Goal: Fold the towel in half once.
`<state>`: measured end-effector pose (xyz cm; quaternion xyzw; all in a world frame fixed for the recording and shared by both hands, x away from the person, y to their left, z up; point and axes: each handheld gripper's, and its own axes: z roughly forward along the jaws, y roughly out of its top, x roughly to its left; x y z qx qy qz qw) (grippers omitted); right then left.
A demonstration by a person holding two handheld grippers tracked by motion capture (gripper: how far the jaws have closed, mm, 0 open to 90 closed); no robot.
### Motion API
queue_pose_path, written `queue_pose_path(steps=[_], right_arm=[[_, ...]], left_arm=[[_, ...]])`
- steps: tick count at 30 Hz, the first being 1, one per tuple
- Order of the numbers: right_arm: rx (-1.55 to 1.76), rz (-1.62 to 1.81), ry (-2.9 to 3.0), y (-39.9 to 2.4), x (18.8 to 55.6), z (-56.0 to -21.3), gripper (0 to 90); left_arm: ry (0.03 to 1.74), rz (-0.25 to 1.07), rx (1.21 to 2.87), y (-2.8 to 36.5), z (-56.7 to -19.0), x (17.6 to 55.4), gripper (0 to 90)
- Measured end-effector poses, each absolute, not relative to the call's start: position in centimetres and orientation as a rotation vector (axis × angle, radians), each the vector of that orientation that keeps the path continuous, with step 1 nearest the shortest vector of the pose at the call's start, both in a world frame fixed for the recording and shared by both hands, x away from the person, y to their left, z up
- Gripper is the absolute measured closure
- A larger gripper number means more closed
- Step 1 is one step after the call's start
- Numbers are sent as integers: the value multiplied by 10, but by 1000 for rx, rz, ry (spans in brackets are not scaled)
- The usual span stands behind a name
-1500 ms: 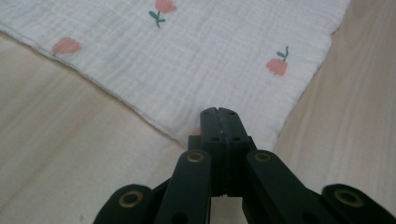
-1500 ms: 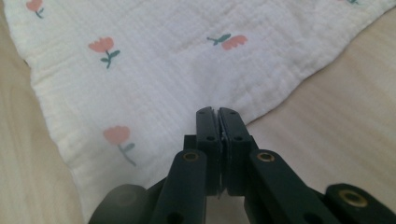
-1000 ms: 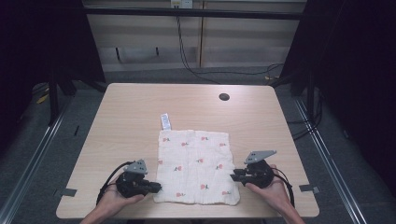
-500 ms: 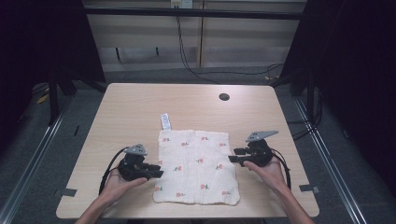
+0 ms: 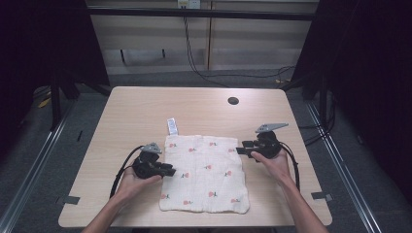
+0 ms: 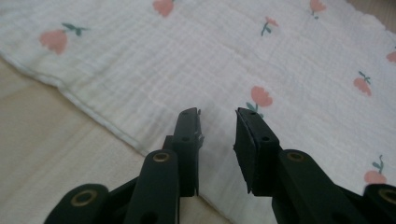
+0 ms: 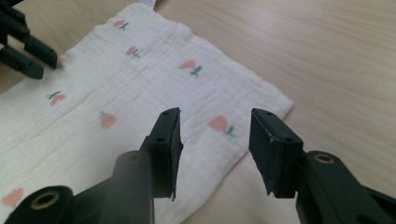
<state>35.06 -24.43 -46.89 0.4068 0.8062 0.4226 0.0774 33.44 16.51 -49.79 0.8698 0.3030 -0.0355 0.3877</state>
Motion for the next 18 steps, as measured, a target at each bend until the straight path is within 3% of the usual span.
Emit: queue_pose_path(steps=[6, 9, 18], right_arm=[[1291, 1222, 2390, -248, 379, -483, 598], [1250, 1173, 2432, -239, 393, -488, 670], [1274, 1068, 2454, -233, 411, -501, 661]], left_arm=[[741, -68, 2230, 162, -497, 332, 697], [736, -65, 2231, 164, -497, 332, 694], [736, -71, 2232, 164, -497, 334, 688]])
